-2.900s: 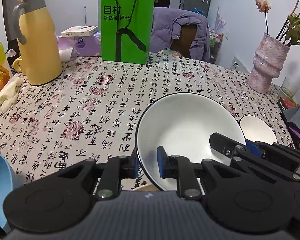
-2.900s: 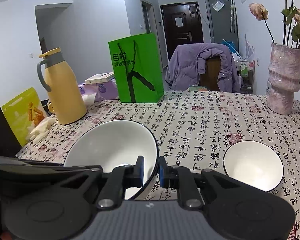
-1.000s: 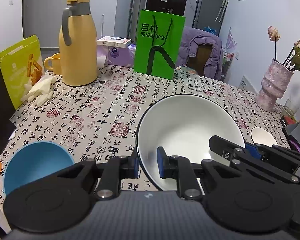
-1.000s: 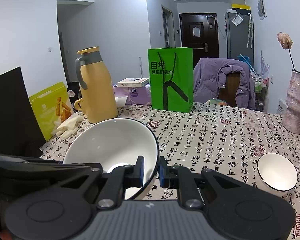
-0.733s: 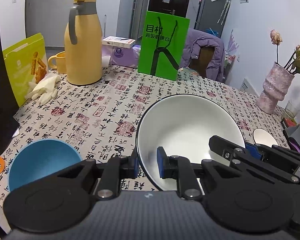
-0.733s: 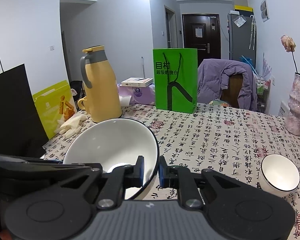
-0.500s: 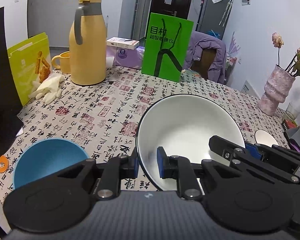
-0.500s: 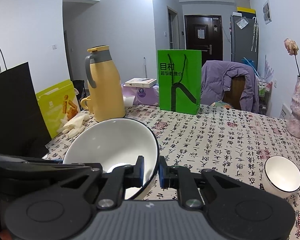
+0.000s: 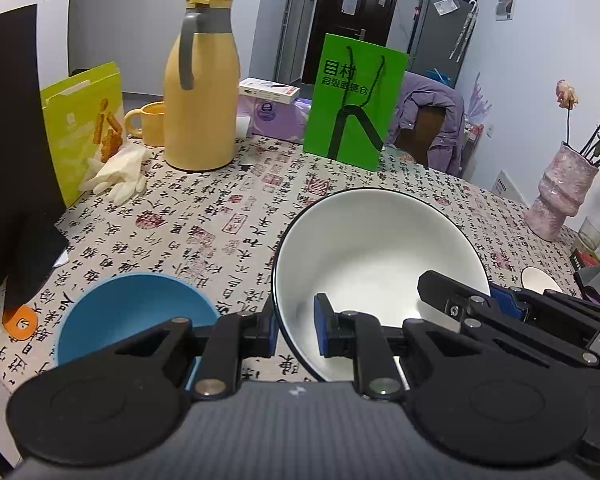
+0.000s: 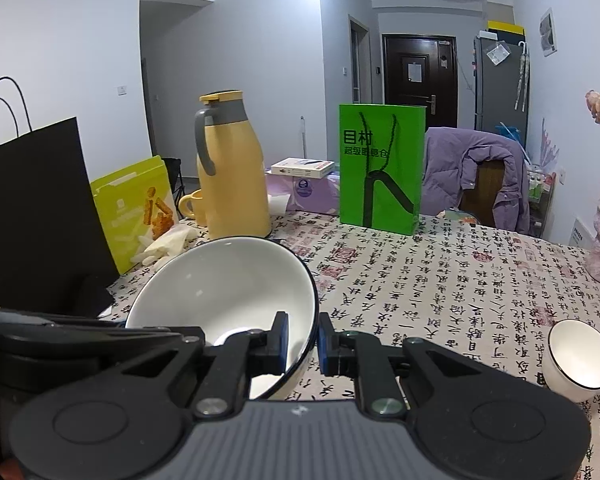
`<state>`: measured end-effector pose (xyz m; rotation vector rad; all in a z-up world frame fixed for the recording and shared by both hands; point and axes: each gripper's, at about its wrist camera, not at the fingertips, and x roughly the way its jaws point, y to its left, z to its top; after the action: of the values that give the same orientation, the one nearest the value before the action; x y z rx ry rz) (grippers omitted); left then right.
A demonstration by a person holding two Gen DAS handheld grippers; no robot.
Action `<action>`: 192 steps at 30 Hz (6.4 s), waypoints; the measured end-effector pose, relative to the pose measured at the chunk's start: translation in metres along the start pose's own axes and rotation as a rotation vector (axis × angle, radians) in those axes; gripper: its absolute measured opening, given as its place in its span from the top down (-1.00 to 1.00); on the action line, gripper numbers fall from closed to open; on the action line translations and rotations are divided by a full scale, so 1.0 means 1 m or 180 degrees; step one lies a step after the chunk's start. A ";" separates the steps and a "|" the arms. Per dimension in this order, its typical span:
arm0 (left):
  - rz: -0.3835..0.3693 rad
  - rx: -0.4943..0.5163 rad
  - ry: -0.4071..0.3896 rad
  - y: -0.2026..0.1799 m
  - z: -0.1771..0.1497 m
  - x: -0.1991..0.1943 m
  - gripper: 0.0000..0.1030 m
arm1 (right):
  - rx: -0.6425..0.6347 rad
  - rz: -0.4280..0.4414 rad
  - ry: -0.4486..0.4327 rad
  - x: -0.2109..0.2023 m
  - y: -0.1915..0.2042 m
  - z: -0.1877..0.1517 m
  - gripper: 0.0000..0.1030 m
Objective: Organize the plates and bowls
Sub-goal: 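Carry the white bowl with both grippers over the blue bowl, then lower the white bowl into the blue bowl with both grippers, then open both grippers and lift them off the nested white bowl rim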
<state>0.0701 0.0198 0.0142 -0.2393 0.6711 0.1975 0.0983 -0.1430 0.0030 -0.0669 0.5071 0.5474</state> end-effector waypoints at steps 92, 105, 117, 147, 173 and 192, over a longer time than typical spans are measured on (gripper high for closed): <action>0.0379 -0.0527 0.0116 0.155 -0.032 0.001 0.66 | -0.0318 0.0433 0.0503 0.081 0.144 -0.024 0.72; 0.0400 -0.0472 0.0189 0.158 -0.037 0.011 0.66 | -0.0328 0.0461 0.0615 0.093 0.143 -0.029 0.73; 0.0392 -0.0444 0.0250 0.161 -0.040 0.020 0.66 | -0.0348 0.0477 0.0727 0.103 0.142 -0.037 0.72; 0.0436 -0.0328 0.0273 0.159 -0.035 0.021 0.87 | -0.0078 0.0463 0.0824 0.105 0.127 -0.030 0.64; 0.0208 -0.0259 -0.0324 0.151 -0.040 -0.012 -0.64 | 0.0203 0.0660 0.0218 0.054 0.081 -0.039 -0.14; 0.0177 -0.0195 -0.1195 0.147 -0.082 -0.057 -1.00 | 0.0035 0.0643 -0.0252 0.005 0.074 -0.069 -1.00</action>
<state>-0.0596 0.1311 -0.0343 -0.2345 0.2995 0.3075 0.0329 -0.0905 -0.0546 0.0168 0.4419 0.7418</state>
